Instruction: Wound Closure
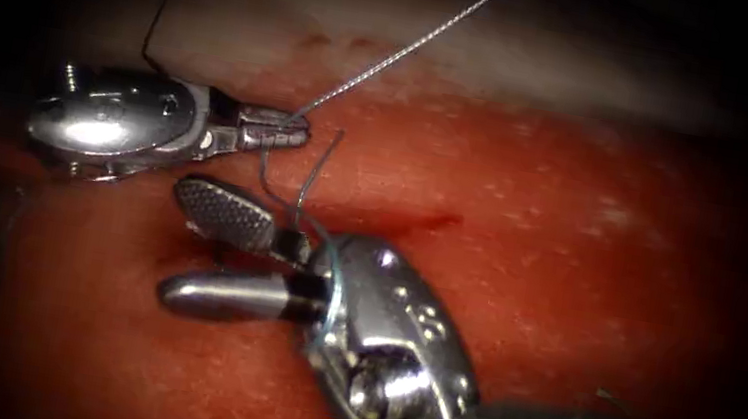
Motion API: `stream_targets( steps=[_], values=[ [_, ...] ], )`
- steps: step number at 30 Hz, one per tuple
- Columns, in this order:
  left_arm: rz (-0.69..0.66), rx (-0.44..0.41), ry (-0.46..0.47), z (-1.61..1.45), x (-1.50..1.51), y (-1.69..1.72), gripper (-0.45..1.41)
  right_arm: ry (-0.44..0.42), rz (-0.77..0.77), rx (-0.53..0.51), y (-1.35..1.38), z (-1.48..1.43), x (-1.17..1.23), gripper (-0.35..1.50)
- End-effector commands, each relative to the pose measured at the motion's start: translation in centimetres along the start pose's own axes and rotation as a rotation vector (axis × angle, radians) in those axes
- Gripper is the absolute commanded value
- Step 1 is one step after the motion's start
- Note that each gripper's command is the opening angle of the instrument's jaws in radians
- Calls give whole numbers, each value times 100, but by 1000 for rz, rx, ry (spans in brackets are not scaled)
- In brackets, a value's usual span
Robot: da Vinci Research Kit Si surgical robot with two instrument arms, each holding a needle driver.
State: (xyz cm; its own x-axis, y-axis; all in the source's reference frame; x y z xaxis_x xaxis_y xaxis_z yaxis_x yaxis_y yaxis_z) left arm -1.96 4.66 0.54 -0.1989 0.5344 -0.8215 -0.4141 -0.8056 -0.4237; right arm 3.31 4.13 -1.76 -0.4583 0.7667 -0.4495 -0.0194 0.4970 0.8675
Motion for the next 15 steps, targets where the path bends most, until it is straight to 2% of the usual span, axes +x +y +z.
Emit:
stream_targets(
  steps=[1,4,9,14,15],
  values=[
    [-1,0,1,3,-8,5,-35,6,-5,-12,6,0,-8,74],
    [-8,3,2,-6,-13,20,-35,31,-19,-54,12,-5,-4,78],
    [-20,9,3,-15,-7,40,-35,56,-29,-140,27,-21,-1,71],
    [-39,7,0,-24,10,57,-35,2,-8,-279,53,-44,-17,69],
    [-39,7,0,-24,10,57,-35,2,-8,-279,53,-44,-17,69]
  ],
)
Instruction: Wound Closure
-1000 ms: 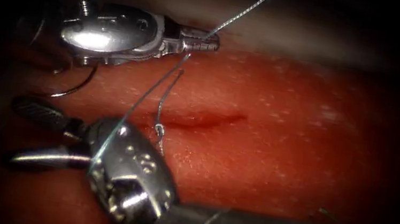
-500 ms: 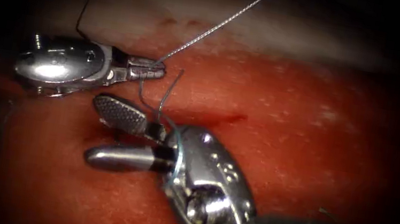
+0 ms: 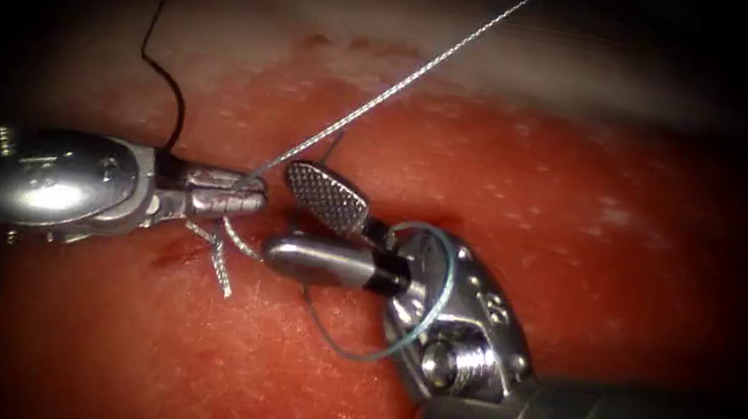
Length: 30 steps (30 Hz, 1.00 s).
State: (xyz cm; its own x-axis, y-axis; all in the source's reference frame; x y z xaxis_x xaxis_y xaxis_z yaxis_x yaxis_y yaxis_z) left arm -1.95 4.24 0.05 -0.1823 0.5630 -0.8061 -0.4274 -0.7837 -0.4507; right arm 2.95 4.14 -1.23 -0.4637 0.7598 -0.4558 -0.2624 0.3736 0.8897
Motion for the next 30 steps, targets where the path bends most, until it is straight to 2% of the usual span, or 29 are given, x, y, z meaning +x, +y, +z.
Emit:
stream_targets(
  steps=[1,8,15,17,22,27,30],
  values=[
    [-5,1,1,5,-7,7,-35,-11,3,-15,8,0,-12,69],
    [-12,-16,3,-3,-5,31,-35,-19,7,-112,27,-4,-14,66],
    [-21,-29,5,-17,4,40,-35,-73,17,-231,48,-19,-23,66],
    [-24,-33,7,-19,7,41,-35,-91,6,-269,53,-20,-27,71],
    [-37,-32,9,-18,14,43,-35,-123,-2,-323,54,-9,-30,78],
    [-39,-28,9,-13,17,42,-35,-249,-12,-443,53,15,-31,69],
    [-40,-28,9,-13,18,42,-35,-273,-14,-474,59,23,-30,69]
  ],
)
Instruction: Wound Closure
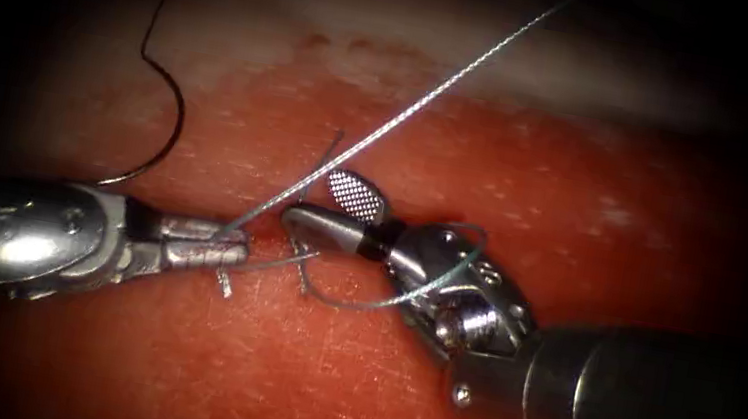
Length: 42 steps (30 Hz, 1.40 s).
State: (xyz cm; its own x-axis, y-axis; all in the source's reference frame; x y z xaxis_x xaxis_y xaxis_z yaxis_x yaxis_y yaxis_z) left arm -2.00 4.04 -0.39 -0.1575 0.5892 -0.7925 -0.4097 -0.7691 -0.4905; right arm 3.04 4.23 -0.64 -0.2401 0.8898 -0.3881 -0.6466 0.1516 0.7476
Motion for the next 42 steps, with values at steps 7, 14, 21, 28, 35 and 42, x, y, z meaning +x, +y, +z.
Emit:
stream_targets(
  steps=[7,14,21,28,35,42],
  values=[
    [-4,-2,-1,5,-6,4,-35,-56,43,-64,8,35,0,69],
    [-5,-2,-1,5,-5,4,-35,-135,231,-80,21,33,-8,68],
    [-6,-2,-1,5,-5,5,-35,-255,553,-28,10,60,-25,57],
    [-17,-7,-2,-2,6,13,-35,-304,624,-21,10,84,-37,7],
    [-11,-9,-2,-7,7,4,-35,-225,604,-80,15,56,-14,-35],
    [-3,21,-25,-11,9,-12,-35,-194,486,-74,7,47,-7,-35]
  ],
)
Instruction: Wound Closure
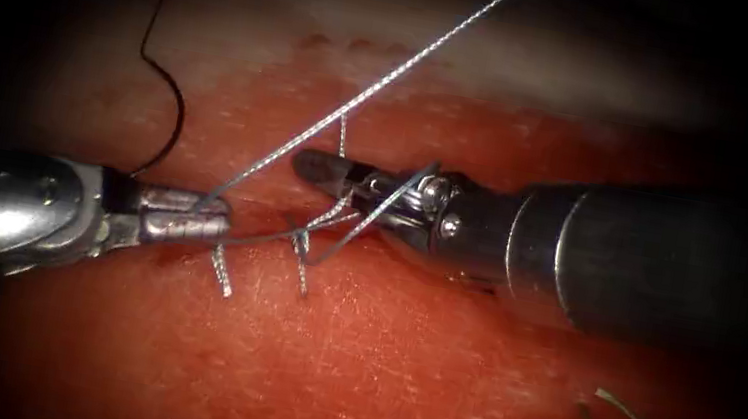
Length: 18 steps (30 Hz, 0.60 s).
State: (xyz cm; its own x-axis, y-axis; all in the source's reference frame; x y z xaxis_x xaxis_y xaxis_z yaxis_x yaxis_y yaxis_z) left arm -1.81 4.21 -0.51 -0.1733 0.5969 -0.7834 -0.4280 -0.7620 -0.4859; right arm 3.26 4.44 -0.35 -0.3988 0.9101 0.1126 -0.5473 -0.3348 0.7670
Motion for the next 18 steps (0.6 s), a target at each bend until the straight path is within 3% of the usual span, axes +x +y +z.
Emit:
stream_targets(
  steps=[1,6,11,16,18],
  values=[
    [33,33,-53,7,-6,-6,-35,5,-50,15,-2,7,-10,-35],
    [240,124,-229,12,7,-45,-35,12,-118,29,-5,4,-16,-35],
    [450,241,-430,3,47,-113,-35,9,-165,33,-6,-2,-24,-35],
    [542,280,-567,-12,60,-154,-35,9,-221,36,-10,-8,-30,-35],
    [552,290,-571,-16,62,-155,-35,9,-227,36,-11,-9,-31,-35]
  ],
)
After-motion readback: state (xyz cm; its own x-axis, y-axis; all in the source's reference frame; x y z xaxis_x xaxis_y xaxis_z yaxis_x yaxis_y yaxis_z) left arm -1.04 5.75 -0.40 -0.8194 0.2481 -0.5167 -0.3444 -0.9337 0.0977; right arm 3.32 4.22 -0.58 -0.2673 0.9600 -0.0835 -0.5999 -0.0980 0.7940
